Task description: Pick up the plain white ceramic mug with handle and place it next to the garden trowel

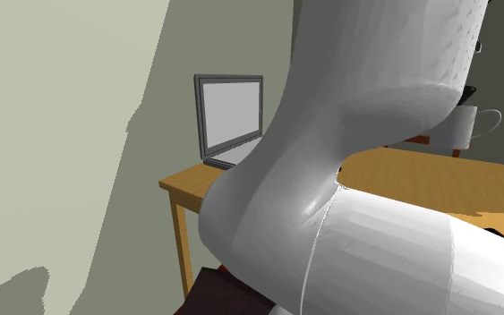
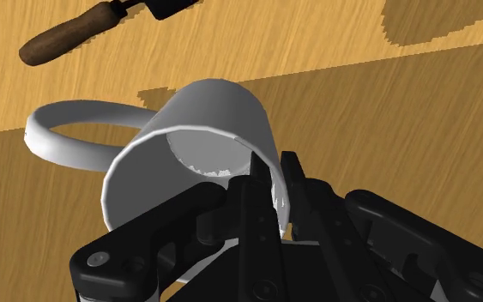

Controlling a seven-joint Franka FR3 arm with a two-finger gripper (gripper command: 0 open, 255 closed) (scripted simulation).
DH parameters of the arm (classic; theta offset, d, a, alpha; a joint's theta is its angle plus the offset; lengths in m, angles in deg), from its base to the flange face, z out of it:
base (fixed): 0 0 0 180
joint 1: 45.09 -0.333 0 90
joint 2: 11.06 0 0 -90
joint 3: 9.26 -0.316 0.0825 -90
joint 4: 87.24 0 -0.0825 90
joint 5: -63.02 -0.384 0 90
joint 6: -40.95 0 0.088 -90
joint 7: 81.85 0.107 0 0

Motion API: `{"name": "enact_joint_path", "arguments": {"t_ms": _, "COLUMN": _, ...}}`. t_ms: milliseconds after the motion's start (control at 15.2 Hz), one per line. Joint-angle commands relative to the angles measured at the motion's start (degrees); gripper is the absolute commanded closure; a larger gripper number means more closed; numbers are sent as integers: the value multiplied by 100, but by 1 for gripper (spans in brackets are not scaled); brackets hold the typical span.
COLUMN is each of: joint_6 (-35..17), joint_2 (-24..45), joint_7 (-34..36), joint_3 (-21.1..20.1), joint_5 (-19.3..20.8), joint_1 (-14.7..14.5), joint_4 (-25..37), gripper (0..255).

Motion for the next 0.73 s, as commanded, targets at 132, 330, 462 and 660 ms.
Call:
{"name": "enact_joint_path", "arguments": {"t_ms": 132, "joint_6": -251, "joint_2": 93, "joint_7": -55, "joint_3": 19, "joint_5": -7, "joint_1": 42, "joint_4": -152, "gripper": 255}}
{"name": "enact_joint_path", "arguments": {"t_ms": 330, "joint_6": -480, "joint_2": 96, "joint_7": -38, "joint_3": 18, "joint_5": -7, "joint_1": 40, "joint_4": -379, "gripper": 255}}
{"name": "enact_joint_path", "arguments": {"t_ms": 462, "joint_6": -630, "joint_2": 104, "joint_7": -28, "joint_3": 16, "joint_5": -7, "joint_1": 40, "joint_4": -521, "gripper": 255}}
{"name": "enact_joint_path", "arguments": {"t_ms": 660, "joint_6": -851, "joint_2": 127, "joint_7": -13, "joint_3": 15, "joint_5": -8, "joint_1": 40, "joint_4": -720, "gripper": 255}}
